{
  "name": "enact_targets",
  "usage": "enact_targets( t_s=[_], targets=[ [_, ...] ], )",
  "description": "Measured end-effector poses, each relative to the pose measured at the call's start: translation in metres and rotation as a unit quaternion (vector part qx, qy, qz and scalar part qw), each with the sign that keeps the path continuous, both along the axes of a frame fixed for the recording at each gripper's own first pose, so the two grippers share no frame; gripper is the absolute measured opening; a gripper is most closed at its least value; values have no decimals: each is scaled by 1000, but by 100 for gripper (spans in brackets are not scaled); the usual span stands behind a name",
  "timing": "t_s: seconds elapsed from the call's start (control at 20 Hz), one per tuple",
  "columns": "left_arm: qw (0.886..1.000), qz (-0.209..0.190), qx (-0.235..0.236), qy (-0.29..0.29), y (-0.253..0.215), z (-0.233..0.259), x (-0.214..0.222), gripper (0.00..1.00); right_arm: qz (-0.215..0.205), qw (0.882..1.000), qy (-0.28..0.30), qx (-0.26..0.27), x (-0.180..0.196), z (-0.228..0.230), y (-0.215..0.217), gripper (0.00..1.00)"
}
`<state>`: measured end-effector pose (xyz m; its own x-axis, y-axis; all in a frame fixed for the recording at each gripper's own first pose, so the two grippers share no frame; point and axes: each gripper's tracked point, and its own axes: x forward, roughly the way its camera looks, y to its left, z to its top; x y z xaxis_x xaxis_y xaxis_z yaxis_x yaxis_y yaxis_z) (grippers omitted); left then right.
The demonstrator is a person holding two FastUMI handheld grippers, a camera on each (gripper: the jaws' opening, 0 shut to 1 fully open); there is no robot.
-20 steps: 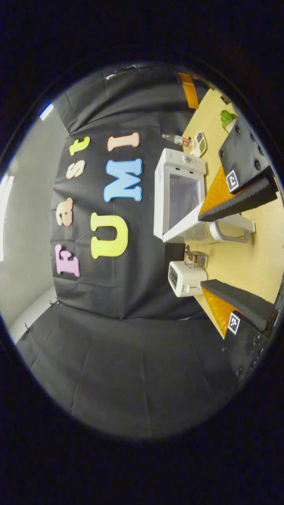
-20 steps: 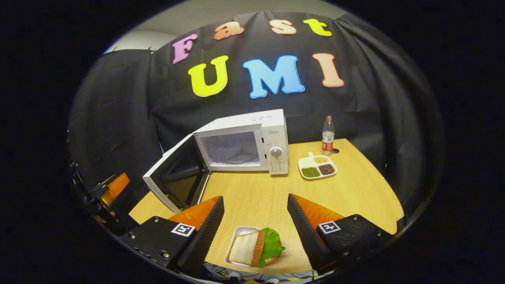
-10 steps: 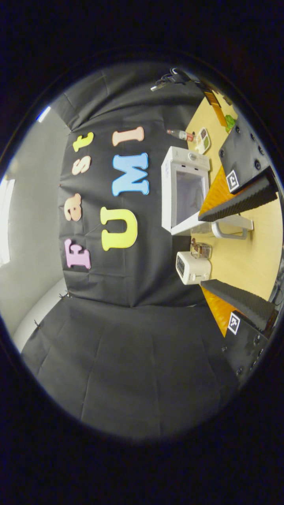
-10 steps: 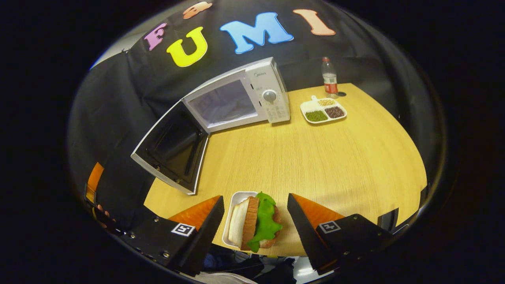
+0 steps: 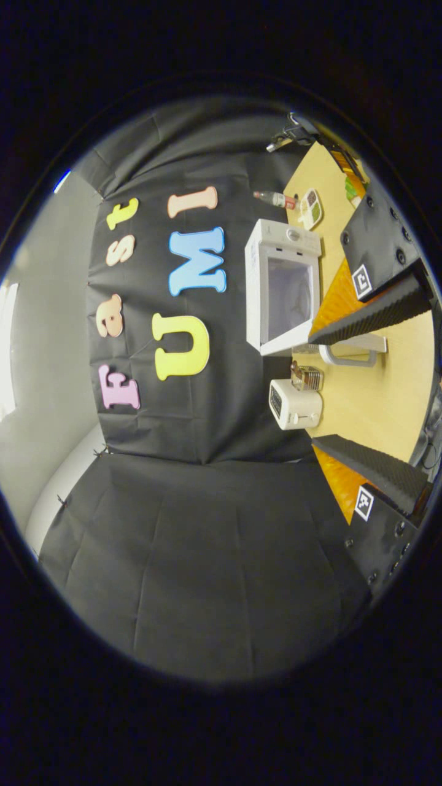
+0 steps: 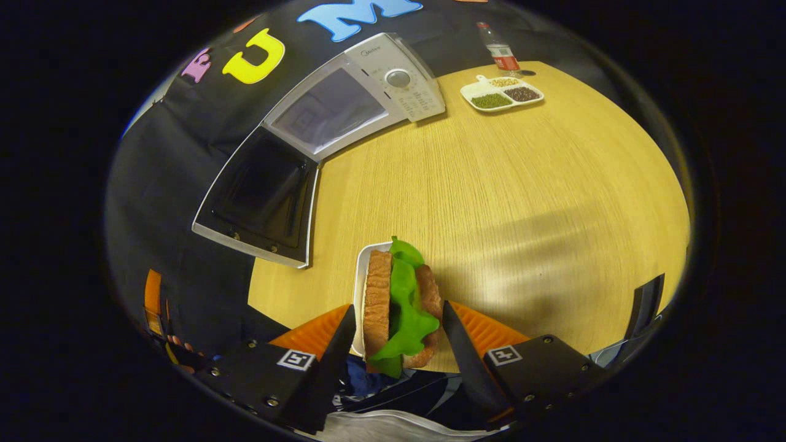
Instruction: Open the microwave oven with the left hand, put the food in, and close the microwave oven.
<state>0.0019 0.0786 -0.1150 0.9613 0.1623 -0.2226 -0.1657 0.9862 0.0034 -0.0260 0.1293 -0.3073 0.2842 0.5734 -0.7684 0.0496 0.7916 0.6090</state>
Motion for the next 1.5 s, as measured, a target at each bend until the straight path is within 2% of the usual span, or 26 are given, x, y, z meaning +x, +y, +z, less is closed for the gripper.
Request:
enact_targets(
  t_s=[0.05,0.15,0.2,0.25,0.5,0.7,1.1,1.5],
  targets=[
    [1000,5,-2,3,-1,-1,-2,94,-2,1000,11,15,-1,1,3,67],
    [1000,13,-7,3,-3,-1,-8,94,-10,999,25,33,0,1,5,64],
    [1000,17,-8,4,-3,-1,-10,94,-5,999,32,40,-5,0,7,45],
    [1000,22,-8,2,-1,-1,-11,94,1,999,25,40,-5,2,5,42],
    [1000,29,-4,7,6,-4,-9,94,5,998,-22,54,10,30,13,42],
    [1000,21,-3,2,14,-7,13,94,-15,996,-61,70,44,57,26,42],
    [1000,-7,-16,-8,36,-15,88,94,-86,985,-126,78,145,89,66,42],
    [1000,-1,-20,-2,88,-26,136,94,-130,976,-161,69,233,77,122,42]
  ],
)
